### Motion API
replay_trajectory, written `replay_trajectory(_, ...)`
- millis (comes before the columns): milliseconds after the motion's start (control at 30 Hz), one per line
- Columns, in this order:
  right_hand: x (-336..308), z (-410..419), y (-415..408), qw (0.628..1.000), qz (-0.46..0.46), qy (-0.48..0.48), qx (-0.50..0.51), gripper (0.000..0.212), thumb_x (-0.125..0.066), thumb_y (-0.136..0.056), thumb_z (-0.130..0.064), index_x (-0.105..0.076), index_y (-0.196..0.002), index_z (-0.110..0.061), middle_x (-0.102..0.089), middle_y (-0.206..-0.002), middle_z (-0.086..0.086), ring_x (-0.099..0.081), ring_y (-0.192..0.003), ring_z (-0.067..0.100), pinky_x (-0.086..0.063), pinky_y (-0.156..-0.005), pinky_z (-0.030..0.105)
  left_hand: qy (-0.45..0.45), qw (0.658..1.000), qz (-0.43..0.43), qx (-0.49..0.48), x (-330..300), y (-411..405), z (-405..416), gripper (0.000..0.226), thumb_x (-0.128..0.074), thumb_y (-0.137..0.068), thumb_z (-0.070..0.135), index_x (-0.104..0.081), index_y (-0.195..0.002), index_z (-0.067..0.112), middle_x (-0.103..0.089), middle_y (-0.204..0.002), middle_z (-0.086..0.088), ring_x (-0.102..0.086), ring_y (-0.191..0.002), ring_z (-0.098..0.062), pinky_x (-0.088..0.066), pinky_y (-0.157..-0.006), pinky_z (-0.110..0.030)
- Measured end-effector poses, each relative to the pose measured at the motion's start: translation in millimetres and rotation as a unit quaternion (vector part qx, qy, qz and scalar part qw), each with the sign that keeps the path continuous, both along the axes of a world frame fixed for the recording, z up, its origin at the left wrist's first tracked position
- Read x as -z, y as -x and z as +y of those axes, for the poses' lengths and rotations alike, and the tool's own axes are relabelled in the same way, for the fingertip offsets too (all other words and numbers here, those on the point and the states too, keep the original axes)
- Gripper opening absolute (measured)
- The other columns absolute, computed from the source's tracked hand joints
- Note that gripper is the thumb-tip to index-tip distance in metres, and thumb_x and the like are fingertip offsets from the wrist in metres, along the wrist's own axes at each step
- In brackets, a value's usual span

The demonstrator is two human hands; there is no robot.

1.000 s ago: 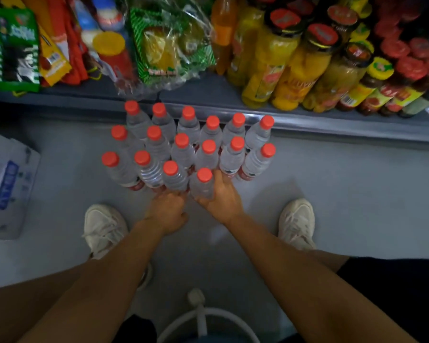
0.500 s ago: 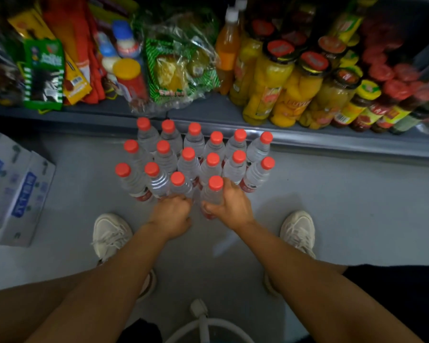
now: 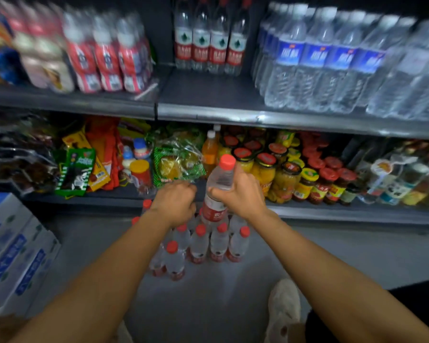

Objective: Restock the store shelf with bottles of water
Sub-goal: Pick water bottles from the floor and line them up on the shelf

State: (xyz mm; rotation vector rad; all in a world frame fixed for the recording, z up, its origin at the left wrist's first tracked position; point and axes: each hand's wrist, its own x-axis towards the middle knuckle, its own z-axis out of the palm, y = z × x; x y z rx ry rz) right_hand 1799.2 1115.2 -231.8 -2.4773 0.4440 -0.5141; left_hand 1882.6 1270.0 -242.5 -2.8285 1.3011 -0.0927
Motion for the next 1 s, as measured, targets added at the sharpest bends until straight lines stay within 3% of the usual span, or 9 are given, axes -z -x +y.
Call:
replay_trajectory(133, -65, -15, -24, 0.999, -0.038, 0.031, 0.015, 0.055, -0.072, -0.066, -0.052, -0.049, -0.105, -0.019, -0.070, -0.098, 0.007, -0.064, -0.091, 0.032, -0.051, -0.068, 0.039, 0.039, 0.997, -0.069, -0.011, -57, -25, -18, 0.034, -0.051, -0.091, 0.030, -0.053, -0.118, 0.011, -0.054, -0.122, -0.009, -0.048, -0.118, -0.027, -0.040, -0.091, -0.035)
replay_trajectory(533, -221, -68, -125, 0.974, -0.183, 0.111, 0.080, 0.060, -0.068, -0.071, -0.061, -0.052, -0.106, -0.014, -0.067, -0.093, 0.003, -0.063, -0.085, 0.025, -0.053, -0.069, 0.039, 0.149, 0.972, -0.180, -0.011, -205, -122, -74, 0.034, -0.051, -0.092, 0.030, -0.053, -0.119, 0.010, -0.055, -0.121, -0.009, -0.049, -0.115, -0.027, -0.041, -0.088, -0.035)
replay_trajectory(733, -241, -106, -198, 0.968, -0.168, 0.134, 0.133, 0.063, -0.068, -0.073, -0.058, -0.051, -0.108, -0.009, -0.065, -0.103, 0.011, -0.061, -0.097, 0.033, -0.040, -0.068, 0.033, 0.152, 0.970, -0.189, -0.010, -218, -175, -105, 0.028, -0.052, -0.090, 0.027, -0.056, -0.111, 0.010, -0.058, -0.116, -0.010, -0.052, -0.111, -0.027, -0.042, -0.088, -0.036)
replay_trajectory(1000, -233, -155, -286, 0.965, -0.122, 0.150, 0.174, 0.067, -0.069, -0.081, -0.051, -0.047, -0.120, -0.002, -0.060, -0.115, 0.016, -0.058, -0.107, 0.036, -0.042, -0.074, 0.037, 0.155, 0.972, -0.178, 0.002, -202, -244, -139, 0.026, -0.052, -0.092, 0.027, -0.055, -0.110, 0.009, -0.056, -0.114, -0.008, -0.051, -0.109, -0.024, -0.043, -0.087, -0.034)
